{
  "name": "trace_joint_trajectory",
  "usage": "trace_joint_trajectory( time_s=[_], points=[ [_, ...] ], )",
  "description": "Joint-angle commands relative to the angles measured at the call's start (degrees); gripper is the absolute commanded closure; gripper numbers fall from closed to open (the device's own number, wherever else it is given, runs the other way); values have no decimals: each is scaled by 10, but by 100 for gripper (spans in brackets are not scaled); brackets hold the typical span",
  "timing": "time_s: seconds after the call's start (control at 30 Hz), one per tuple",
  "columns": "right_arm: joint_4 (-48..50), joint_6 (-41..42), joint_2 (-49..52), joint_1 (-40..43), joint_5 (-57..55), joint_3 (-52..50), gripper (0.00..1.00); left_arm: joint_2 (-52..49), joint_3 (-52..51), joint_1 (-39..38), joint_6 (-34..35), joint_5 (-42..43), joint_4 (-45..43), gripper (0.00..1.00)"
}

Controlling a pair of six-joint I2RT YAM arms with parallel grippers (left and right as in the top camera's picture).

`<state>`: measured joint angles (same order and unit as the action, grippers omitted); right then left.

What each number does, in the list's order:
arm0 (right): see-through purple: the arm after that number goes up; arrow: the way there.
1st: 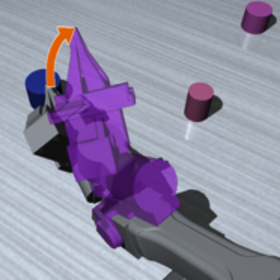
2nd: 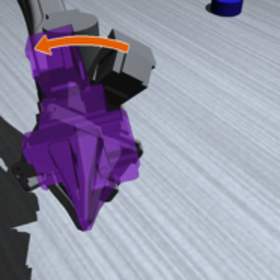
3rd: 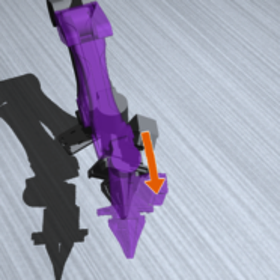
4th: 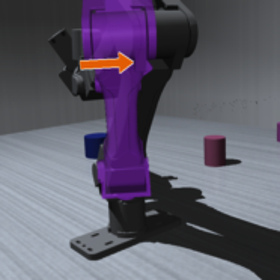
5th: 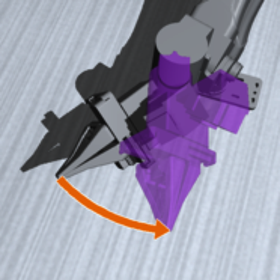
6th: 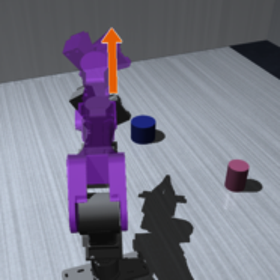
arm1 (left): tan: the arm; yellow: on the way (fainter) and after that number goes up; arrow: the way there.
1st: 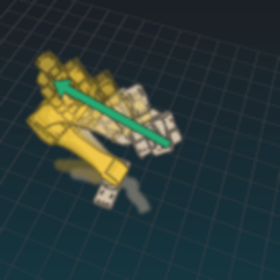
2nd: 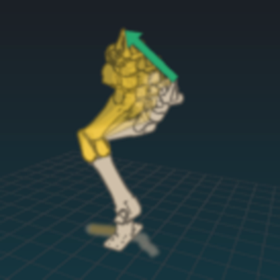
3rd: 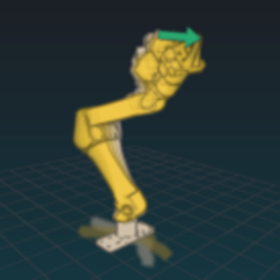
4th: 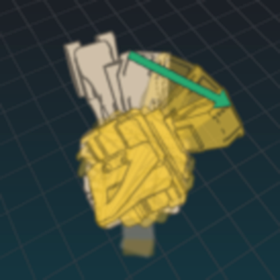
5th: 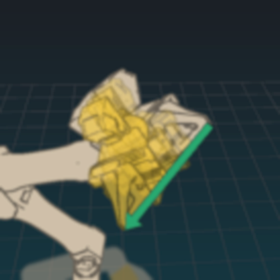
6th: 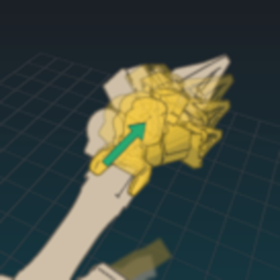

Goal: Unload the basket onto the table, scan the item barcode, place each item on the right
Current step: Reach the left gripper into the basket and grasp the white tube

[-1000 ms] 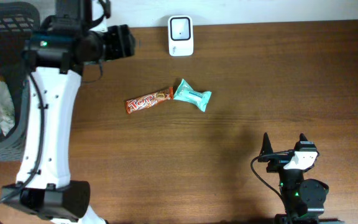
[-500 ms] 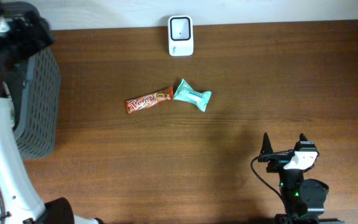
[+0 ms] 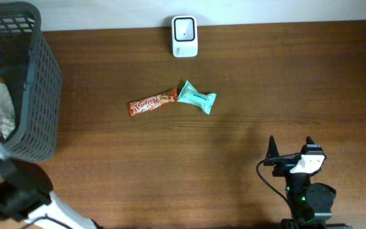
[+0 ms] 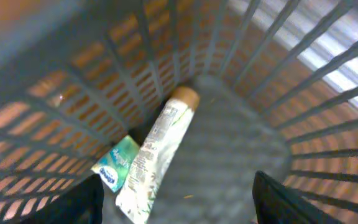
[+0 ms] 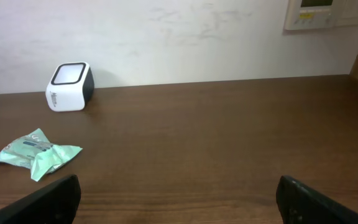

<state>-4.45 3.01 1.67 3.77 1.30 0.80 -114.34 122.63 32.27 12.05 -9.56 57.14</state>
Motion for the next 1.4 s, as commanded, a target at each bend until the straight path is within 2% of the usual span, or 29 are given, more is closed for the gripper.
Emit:
trace_joint_trajectory(
  time_s=[0.0,0.1,0.23,0.3,0.43,0.47,0.57,0.63,0.67,0.73,0.77,0.87,1.03,1.13,1.23,1.3,1.37],
  points=[
    [-1,3,-3,4,-7,-5,1,-59,3,-3,-103,-10,-12,26],
    [-1,3,-3,4,-7,-5,1,-110,3,-2,-123,-81,-12,24],
    [-1,3,-3,4,-7,-5,1,-176,2,-3,-159,-84,-12,24],
    [-1,3,-3,4,-7,-5,1,-201,2,-3,-161,-111,-11,26],
    [-1,3,-3,4,-7,-5,1,-228,1,-2,-161,-101,-14,30],
    [-1,3,-3,4,-7,-5,1,-247,1,-2,-167,-72,-13,30],
    [-1,3,-3,4,-7,-5,1,-270,0,-2,-166,-74,-7,30],
    [-1,3,-3,4,-7,-5,1,-277,0,-2,-166,-73,4,50],
    [-1,3,-3,4,-7,-5,1,-278,0,-2,-166,-74,8,56],
    [-1,3,-3,4,-7,-5,1,-277,1,-2,-161,-73,18,96],
    [-1,3,-3,4,-7,-5,1,-275,1,-2,-149,-73,22,100],
    [-1,3,-3,4,-7,-5,1,-230,3,-12,-127,-43,25,100],
    [-1,3,-3,4,-7,-5,1,-81,33,-34,-127,97,24,100],
    [-1,3,-3,4,-7,-5,2,17,34,-35,-62,187,22,100],
    [-1,3,-3,4,-7,-5,1,146,34,-37,-45,349,3,100],
    [-1,3,-3,4,-7,-5,1,210,34,-52,7,471,9,100],
    [-1,3,-3,4,-7,-5,1,233,34,-111,7,520,33,100]
  ],
)
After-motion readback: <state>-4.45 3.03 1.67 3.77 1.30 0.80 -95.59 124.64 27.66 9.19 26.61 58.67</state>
